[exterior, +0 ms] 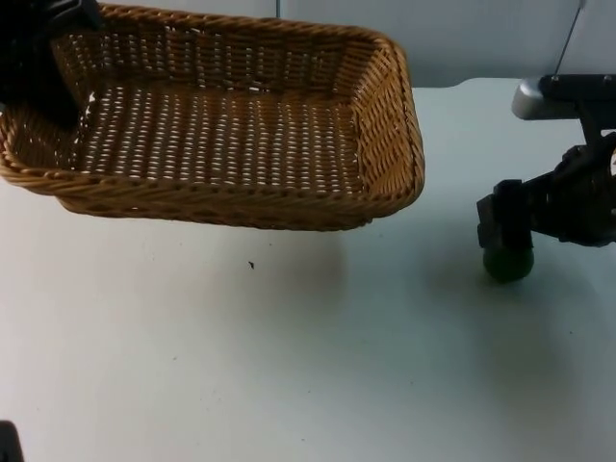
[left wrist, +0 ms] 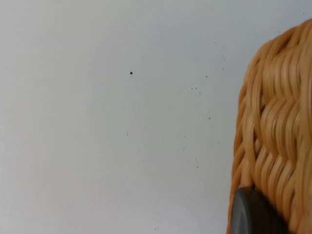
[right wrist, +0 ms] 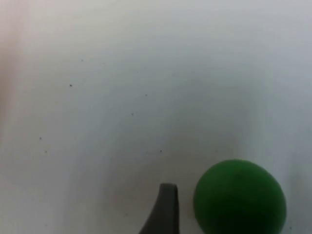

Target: Pick up the basket with the left hand and place the ball into the basket with the right hand.

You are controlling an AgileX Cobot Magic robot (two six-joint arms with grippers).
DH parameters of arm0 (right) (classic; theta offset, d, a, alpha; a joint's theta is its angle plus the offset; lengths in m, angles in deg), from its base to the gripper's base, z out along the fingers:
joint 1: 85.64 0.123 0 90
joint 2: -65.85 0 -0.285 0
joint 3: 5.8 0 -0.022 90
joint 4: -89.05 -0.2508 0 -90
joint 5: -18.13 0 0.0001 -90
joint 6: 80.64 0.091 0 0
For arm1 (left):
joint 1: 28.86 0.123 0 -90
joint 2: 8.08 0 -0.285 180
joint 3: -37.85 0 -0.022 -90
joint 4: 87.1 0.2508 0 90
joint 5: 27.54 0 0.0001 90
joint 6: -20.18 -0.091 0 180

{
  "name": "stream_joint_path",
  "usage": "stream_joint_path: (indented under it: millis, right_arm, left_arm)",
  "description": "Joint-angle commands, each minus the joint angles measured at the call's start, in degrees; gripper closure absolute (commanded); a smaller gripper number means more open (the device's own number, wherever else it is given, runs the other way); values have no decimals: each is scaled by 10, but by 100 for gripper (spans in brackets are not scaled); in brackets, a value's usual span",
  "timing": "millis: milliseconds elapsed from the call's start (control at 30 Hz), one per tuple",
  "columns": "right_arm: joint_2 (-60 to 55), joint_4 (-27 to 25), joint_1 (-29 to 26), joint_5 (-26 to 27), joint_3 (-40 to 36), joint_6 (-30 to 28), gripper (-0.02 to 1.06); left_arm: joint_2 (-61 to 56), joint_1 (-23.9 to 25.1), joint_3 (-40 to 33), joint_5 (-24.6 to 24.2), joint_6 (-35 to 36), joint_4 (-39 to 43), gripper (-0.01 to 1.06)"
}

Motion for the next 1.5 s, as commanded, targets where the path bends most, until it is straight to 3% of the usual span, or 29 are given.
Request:
stream_joint_path:
  millis: [0, 533, 633, 667, 800, 833, 900, 1067, 1333, 1467]
  right_arm:
    - [-1, 10, -10, 13, 3, 0, 29]
    - [-57, 11, -10, 46, 3, 0, 30]
    - [-63, 11, -10, 41, 3, 5, 45]
    - [-63, 11, -10, 41, 3, 5, 45]
    - [-62, 16, -10, 39, 3, 5, 86]
    - [-62, 16, -10, 39, 3, 5, 86]
    - [-57, 28, -10, 39, 3, 3, 100]
    - [-33, 42, -10, 35, 3, -3, 105]
    - [21, 41, -10, -59, 67, -15, 105]
    - [51, 36, -6, -158, 125, -15, 105]
  left_arm:
    - [-6, -1, 1, 21, 2, -17, 105]
    - [-6, -1, 1, 64, 2, -17, 105]
    - [-6, -1, 1, 65, 2, -17, 105]
    - [-6, -1, 1, 65, 2, -17, 105]
    - [-6, -1, 1, 65, 2, -17, 105]
    - [-6, -1, 1, 65, 2, -17, 105]
    - [-6, -1, 1, 66, 2, -17, 105]
    - [-6, -1, 1, 66, 2, -17, 105]
    - [-6, -1, 1, 76, 2, -17, 105]
    - [-6, -1, 1, 86, 2, -17, 105]
